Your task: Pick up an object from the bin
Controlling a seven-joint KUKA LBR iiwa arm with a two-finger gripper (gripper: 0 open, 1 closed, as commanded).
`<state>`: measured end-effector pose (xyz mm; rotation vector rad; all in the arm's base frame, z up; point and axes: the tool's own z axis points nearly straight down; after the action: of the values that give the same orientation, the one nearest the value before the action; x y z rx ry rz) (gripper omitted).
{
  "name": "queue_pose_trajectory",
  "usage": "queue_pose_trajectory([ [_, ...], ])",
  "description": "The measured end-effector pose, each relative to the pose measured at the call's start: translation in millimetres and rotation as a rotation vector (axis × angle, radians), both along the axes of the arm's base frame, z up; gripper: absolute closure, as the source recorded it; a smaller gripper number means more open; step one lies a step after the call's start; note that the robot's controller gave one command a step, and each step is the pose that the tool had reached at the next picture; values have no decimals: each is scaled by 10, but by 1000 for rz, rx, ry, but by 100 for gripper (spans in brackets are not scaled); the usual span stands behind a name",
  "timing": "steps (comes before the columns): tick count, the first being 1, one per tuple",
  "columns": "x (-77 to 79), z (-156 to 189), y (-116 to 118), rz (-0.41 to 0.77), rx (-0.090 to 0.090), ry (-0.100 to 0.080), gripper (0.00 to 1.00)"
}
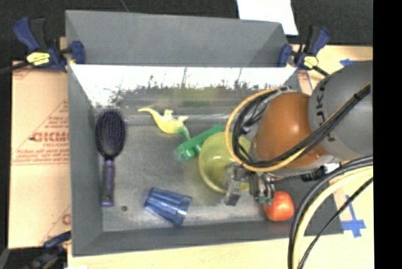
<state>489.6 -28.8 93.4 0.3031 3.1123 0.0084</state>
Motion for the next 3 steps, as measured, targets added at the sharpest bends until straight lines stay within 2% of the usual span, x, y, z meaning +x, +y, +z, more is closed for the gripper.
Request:
queue_pose_trajectory([
  [1, 0, 0, 1, 0, 0, 0, 100],
  [2, 118, 156, 436, 279, -4, -5, 100],
  [3, 279, -199, 72, 219, -4, -4, 100],
])
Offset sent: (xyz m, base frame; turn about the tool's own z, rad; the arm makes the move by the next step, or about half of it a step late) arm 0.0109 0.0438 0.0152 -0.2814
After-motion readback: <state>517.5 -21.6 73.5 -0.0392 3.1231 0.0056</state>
